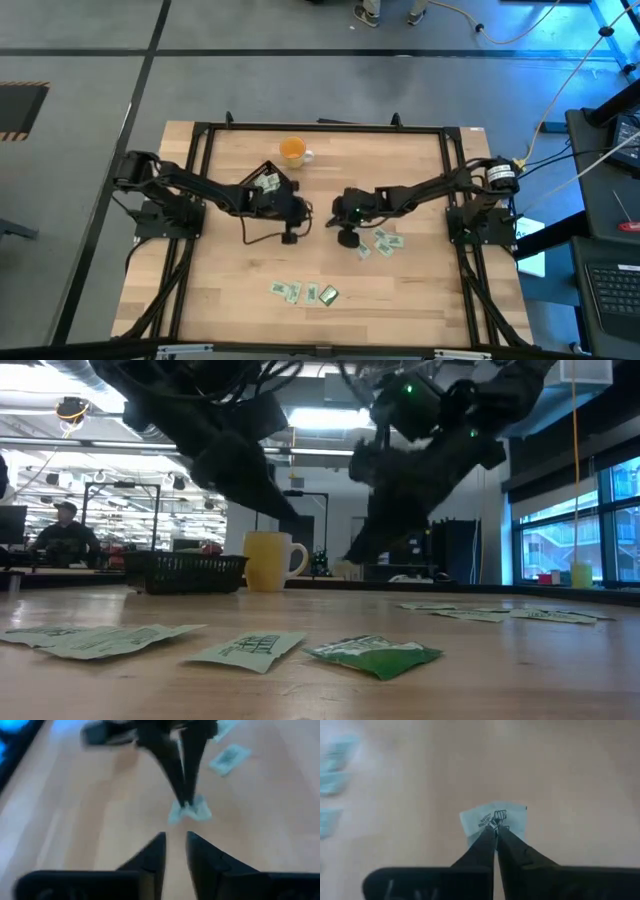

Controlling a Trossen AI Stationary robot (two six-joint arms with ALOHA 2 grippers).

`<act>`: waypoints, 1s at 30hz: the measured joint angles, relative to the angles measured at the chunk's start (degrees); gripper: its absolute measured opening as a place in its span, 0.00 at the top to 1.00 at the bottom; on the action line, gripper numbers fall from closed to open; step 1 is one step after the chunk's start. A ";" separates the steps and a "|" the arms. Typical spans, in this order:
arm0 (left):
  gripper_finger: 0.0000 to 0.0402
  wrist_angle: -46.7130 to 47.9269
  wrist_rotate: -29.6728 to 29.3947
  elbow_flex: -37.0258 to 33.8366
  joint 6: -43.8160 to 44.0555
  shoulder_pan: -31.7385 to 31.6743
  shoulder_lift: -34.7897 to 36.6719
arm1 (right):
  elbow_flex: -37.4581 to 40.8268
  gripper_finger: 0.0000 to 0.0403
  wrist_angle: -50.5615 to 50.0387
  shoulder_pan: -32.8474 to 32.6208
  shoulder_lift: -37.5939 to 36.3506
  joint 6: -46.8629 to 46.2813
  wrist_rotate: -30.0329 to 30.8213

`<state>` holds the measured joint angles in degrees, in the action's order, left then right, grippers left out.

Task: Pick and place Stevia / Truvia into bins
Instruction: Put the green stevia packet into the black bin

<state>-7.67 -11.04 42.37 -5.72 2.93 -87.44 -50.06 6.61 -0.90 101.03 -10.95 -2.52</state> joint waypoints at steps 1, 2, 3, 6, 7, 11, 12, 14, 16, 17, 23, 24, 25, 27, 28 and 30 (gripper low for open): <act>0.82 -2.18 0.22 0.00 -2.05 0.44 -1.01 | -0.57 0.98 0.31 -0.50 -0.02 0.78 -2.31; 0.81 -3.44 0.24 0.02 -3.96 0.80 -1.70 | -0.96 0.98 1.09 -1.05 -0.12 1.07 -4.90; 0.80 -4.32 0.20 -0.02 -5.80 1.24 -2.19 | -1.21 0.98 1.78 -1.57 -0.35 1.21 -7.46; 0.78 -6.31 0.04 0.02 -10.24 2.61 -3.20 | -1.82 0.98 3.55 -2.89 -0.51 1.18 -13.89; 0.77 -6.41 0.03 0.02 -11.21 3.07 -3.25 | -1.82 0.98 3.68 -3.25 -0.51 1.17 -15.20; 0.72 -6.89 0.12 0.02 -13.75 4.94 -3.25 | -1.86 0.97 4.43 -4.58 -0.52 0.98 -15.76; 0.72 -6.84 0.12 0.02 -14.41 5.46 -3.25 | -1.86 0.97 4.79 -4.73 -0.52 0.92 -15.74; 0.70 -6.38 0.14 0.02 -15.62 6.50 -3.25 | -1.87 0.97 6.59 -4.99 -0.52 0.79 -15.76; 0.69 -5.13 0.25 0.02 -16.70 7.36 -3.25 | -1.88 0.97 8.31 -5.06 -0.52 0.73 -15.78; 0.69 -4.73 0.28 0.02 -16.78 7.72 -3.25 | -1.88 0.97 9.46 -5.06 -0.52 0.63 -15.78; 0.70 -4.89 0.27 0.02 -19.19 9.06 -3.25 | -1.95 0.97 13.37 -5.01 -0.54 -0.70 -15.69; 0.70 -5.16 0.22 0.02 -19.60 9.19 -3.25 | -1.95 0.97 13.37 -5.01 -0.54 -0.92 -15.69; 0.70 -5.65 0.01 0.02 -19.85 9.34 -3.25 | -1.95 0.97 13.27 -5.01 -0.54 -1.21 -15.67; 0.70 -7.00 -0.79 0.02 -20.60 9.48 -3.25 | -1.95 0.97 12.90 -5.01 -0.54 -2.23 -15.63; 0.71 -7.51 -1.02 0.02 -20.98 9.47 -3.25 | -1.95 0.97 12.83 -5.01 -0.54 -2.29 -15.52; 0.72 -8.03 -1.04 0.02 -21.07 9.52 -3.25 | -1.95 0.97 12.81 -5.01 -0.54 -2.25 -14.71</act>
<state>-15.70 -12.07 42.39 -26.79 12.45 -90.70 -52.01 19.42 -5.91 100.49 -13.20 -17.24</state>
